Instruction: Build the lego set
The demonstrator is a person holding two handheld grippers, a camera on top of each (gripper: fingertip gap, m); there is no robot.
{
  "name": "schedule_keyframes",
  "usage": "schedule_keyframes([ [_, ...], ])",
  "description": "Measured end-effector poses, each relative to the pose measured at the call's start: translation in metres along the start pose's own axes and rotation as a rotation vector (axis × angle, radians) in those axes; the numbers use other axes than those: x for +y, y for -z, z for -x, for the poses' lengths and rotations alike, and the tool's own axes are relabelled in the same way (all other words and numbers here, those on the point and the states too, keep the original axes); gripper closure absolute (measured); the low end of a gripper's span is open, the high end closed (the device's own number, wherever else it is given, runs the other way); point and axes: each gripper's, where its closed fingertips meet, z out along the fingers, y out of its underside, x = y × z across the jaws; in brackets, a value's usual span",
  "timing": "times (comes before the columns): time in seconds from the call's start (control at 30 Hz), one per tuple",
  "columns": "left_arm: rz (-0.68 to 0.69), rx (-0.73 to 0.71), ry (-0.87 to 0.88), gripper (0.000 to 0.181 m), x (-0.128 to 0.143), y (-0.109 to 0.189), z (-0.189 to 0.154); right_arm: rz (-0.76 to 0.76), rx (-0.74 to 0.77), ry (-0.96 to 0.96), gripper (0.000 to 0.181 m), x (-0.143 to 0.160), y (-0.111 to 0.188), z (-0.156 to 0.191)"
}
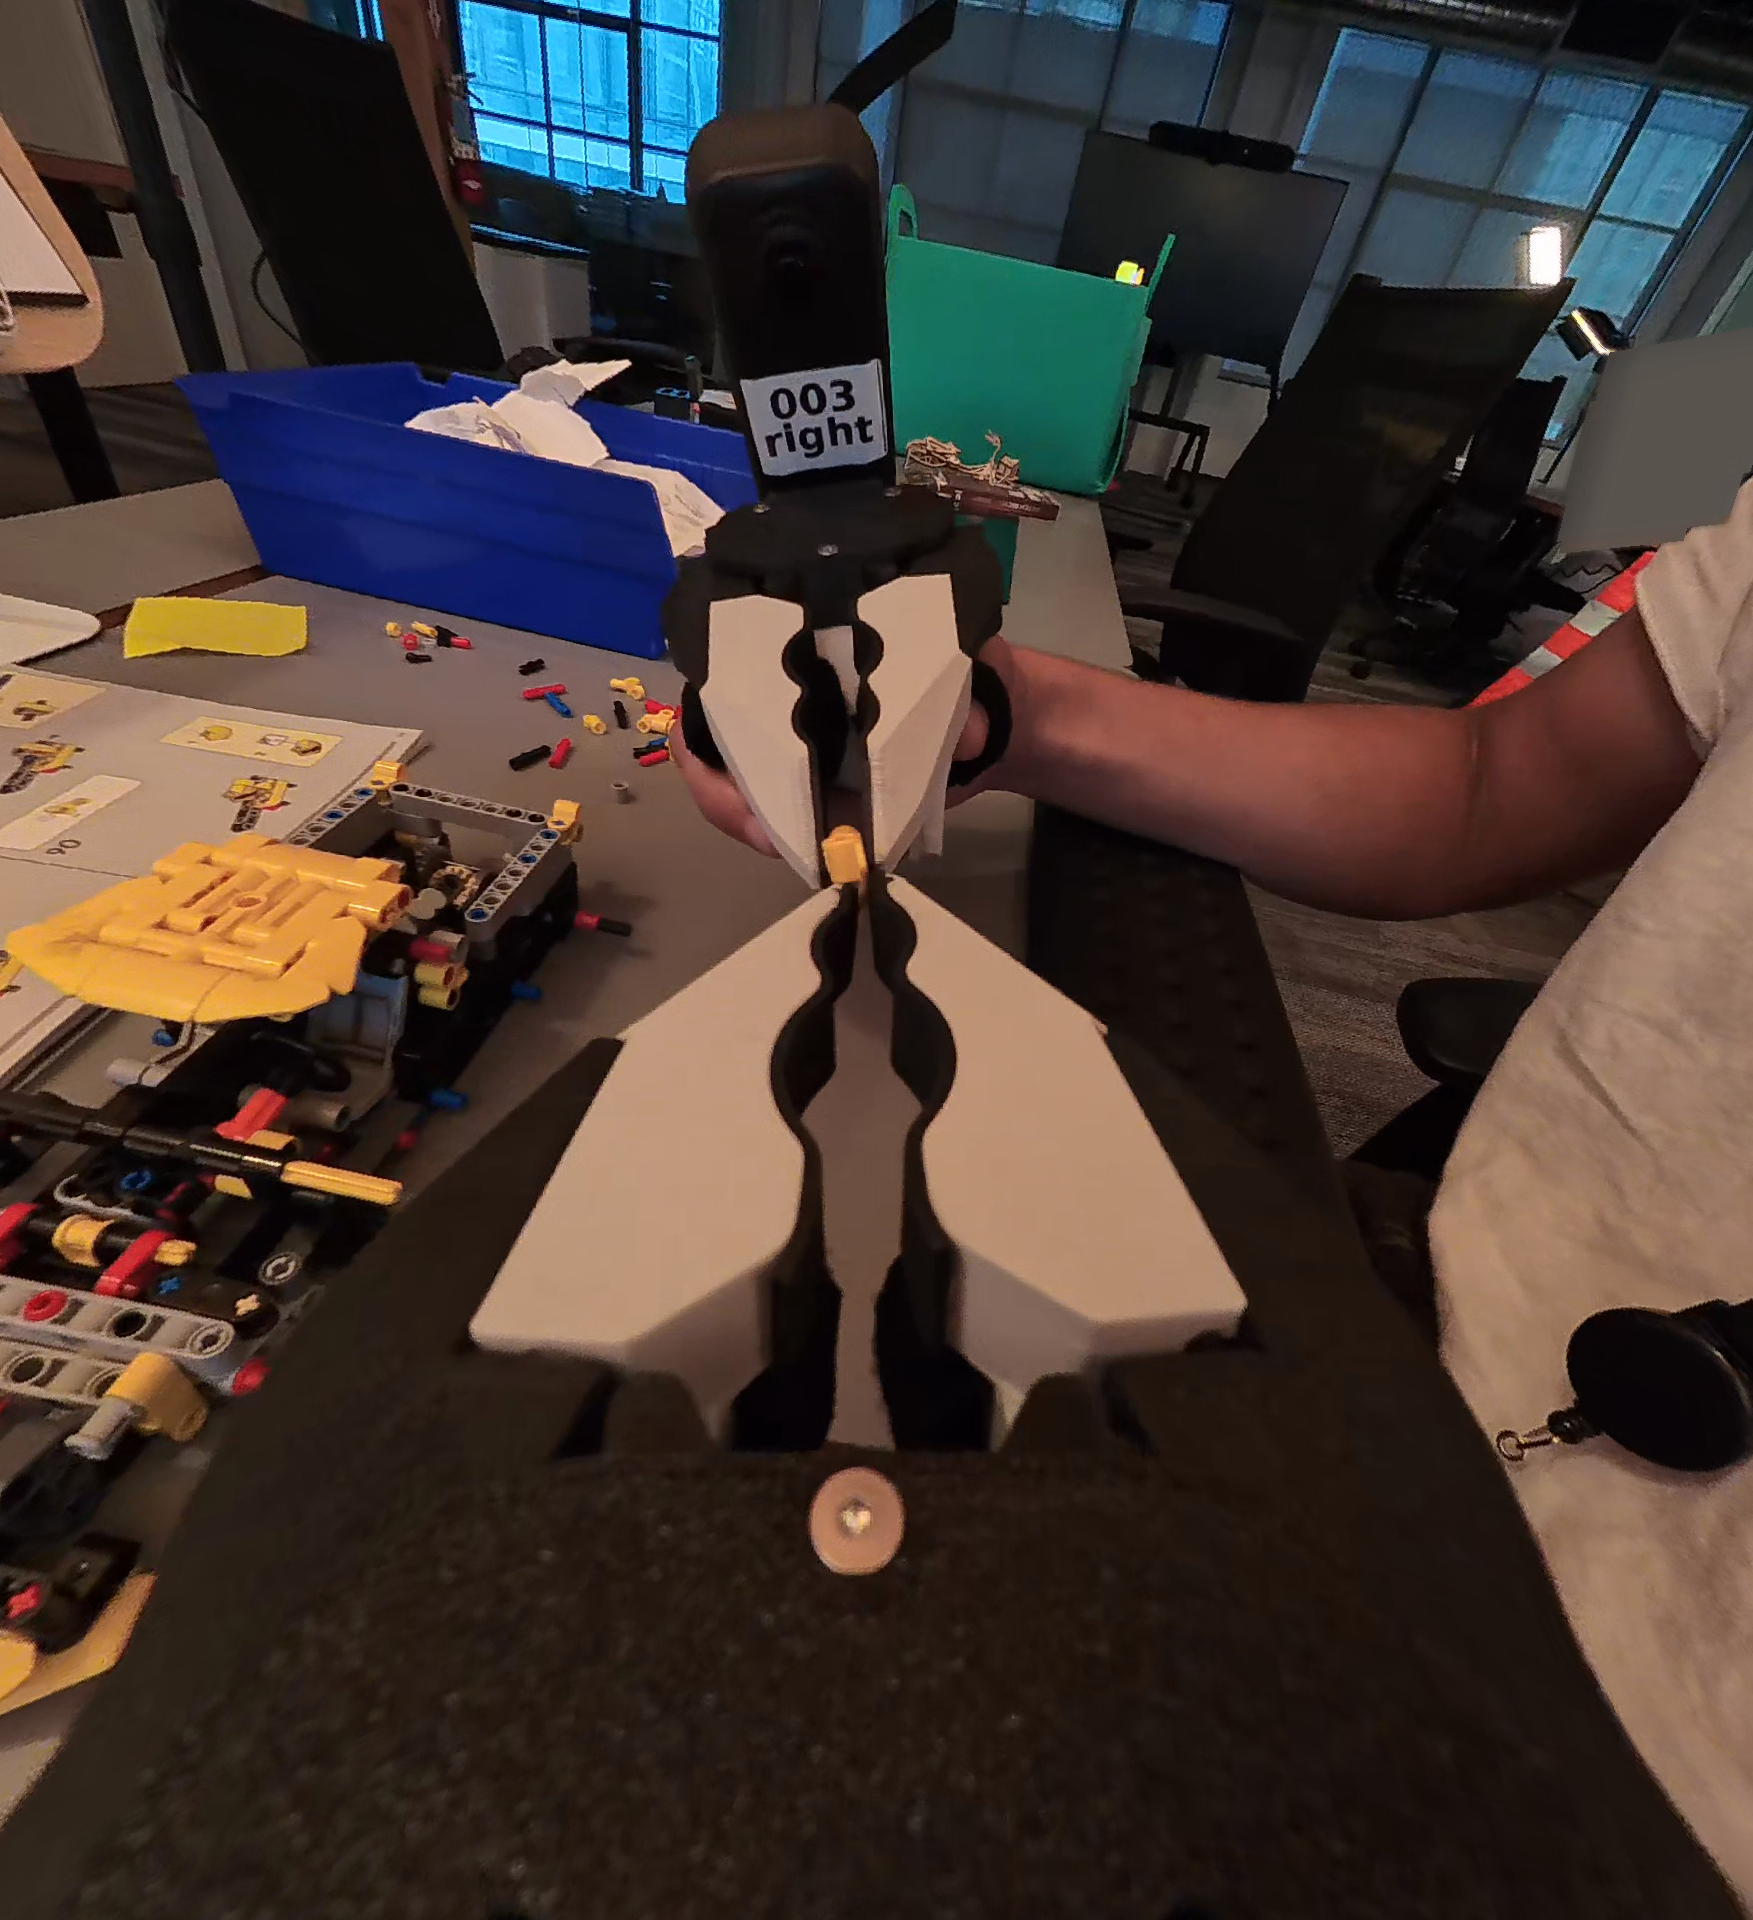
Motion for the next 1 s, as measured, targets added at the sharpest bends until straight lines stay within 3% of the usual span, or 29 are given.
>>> schedule_keyframes([
  [0.3,-0.086,0.013,0.144,0.180,-0.013,0.011,0.012,-0.030,0.044,0.012,0.167,-0.006,0.006,-0.005],
  [0.5,-0.190,-0.062,0.394,0.180,-0.016,0.032,0.053,-0.045,0.261,0.036,0.160,-0.012,0.041,-0.035],
  [0.63,-0.187,-0.086,0.434,0.180,-0.011,0.034,0.061,-0.031,0.341,0.052,0.156,-0.010,0.052,-0.045],
  [0.73,-0.110,-0.133,0.364,0.180,-0.001,0.029,0.061,0.077,0.348,0.053,0.151,0.009,0.046,-0.048],
  [0.87,0.035,-0.153,0.225,0.180,0.016,0.014,0.049,0.333,0.358,0.151,0.140,0.052,0.032,-0.048],
  [1.0,0.084,-0.136,0.167,0.180,0.022,0.006,0.041,0.456,0.353,0.192,0.138,0.074,0.022,-0.050],
])
